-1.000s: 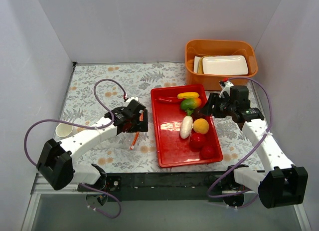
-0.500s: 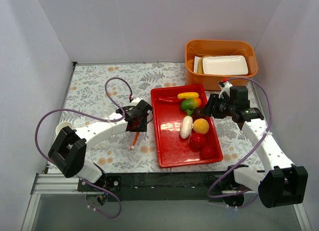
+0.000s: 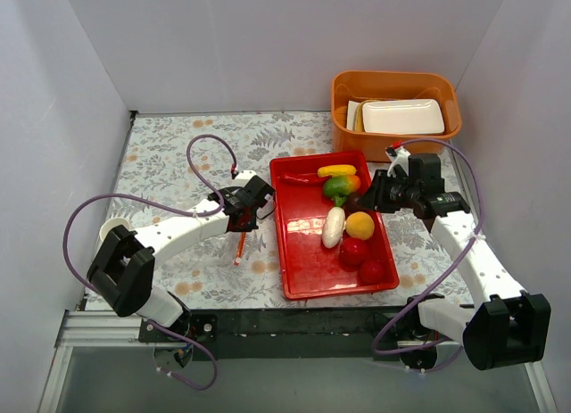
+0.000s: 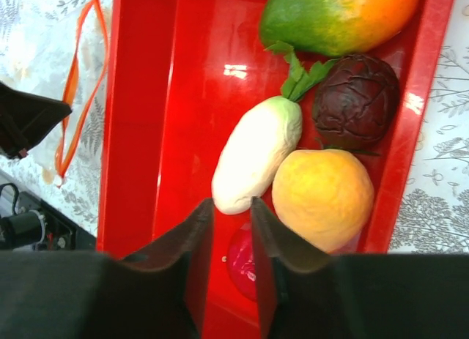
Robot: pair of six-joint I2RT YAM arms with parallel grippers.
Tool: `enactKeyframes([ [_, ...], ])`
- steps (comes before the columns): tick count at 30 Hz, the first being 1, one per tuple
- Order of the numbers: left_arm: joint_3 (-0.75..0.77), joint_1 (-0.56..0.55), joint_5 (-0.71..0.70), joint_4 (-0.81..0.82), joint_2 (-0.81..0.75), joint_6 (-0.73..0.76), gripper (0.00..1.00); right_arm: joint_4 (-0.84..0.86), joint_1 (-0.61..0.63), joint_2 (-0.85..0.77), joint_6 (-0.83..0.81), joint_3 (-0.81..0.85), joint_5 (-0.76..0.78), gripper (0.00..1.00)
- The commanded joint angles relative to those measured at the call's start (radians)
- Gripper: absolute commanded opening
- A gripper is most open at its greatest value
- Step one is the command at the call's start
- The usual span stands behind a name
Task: Place the food in the zip-top bag and seal the zipper
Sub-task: Open the zipper of the food storage bag at the center of the board.
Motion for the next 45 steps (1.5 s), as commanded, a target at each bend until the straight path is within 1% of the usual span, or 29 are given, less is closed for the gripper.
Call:
enactKeyframes([
  [1,0.044,-0.005,-0.031,0.001,-0.040,-0.008,0.00,0.041,0.031,0.002,0.019,0.046,-0.068,0.31],
  [6,0.091,-0.005,0.003,0.001,-0.098,0.001,0.00,0.110,0.100,0.020,0.085,0.054,-0.106,0.34],
  [7,0.099,-0.005,0.014,0.001,-0.126,0.001,0.00,0.129,0.131,0.034,0.102,0.052,-0.124,0.35],
  [12,0.101,-0.005,0.043,0.023,-0.218,-0.012,0.00,0.294,0.241,0.101,0.232,0.050,-0.163,0.37],
  [15,0.082,-0.005,0.041,0.024,-0.273,-0.025,0.00,0.377,0.350,0.199,0.289,0.078,-0.165,0.39],
  [17,0.068,-0.005,0.041,0.032,-0.308,-0.028,0.00,0.435,0.390,0.245,0.329,0.110,-0.171,0.42],
  [18,0.050,-0.005,0.041,0.037,-0.319,-0.030,0.00,0.437,0.428,0.299,0.343,0.124,-0.184,0.43],
  [21,0.019,-0.005,0.041,0.050,-0.352,-0.033,0.00,0.525,0.493,0.396,0.382,0.179,-0.189,0.50],
  [24,0.004,-0.005,0.051,0.060,-0.367,-0.041,0.00,0.551,0.528,0.479,0.402,0.237,-0.174,0.53],
  [29,-0.019,-0.005,0.066,0.072,-0.381,-0.047,0.00,0.634,0.553,0.551,0.449,0.277,-0.200,0.56],
  [36,-0.028,-0.005,0.060,0.073,-0.410,-0.047,0.00,0.588,0.575,0.649,0.427,0.343,-0.163,0.57],
  [38,-0.034,-0.005,0.057,0.078,-0.419,-0.050,0.00,0.582,0.575,0.680,0.426,0.360,-0.162,0.55],
  [39,-0.036,-0.005,0.055,0.078,-0.422,-0.050,0.00,0.575,0.575,0.689,0.416,0.372,-0.160,0.50],
  [41,-0.039,-0.005,0.058,0.078,-0.424,-0.051,0.00,0.571,0.576,0.707,0.412,0.376,-0.157,0.45],
  [42,-0.039,-0.005,0.058,0.078,-0.425,-0.051,0.00,0.574,0.576,0.711,0.410,0.374,-0.157,0.29],
  [44,-0.044,-0.005,0.049,0.075,-0.425,-0.051,0.00,0.575,0.576,0.721,0.406,0.371,-0.157,0.18],
  [45,-0.044,-0.005,0.049,0.067,-0.425,-0.054,0.00,0.572,0.576,0.724,0.401,0.368,-0.155,0.04],
])
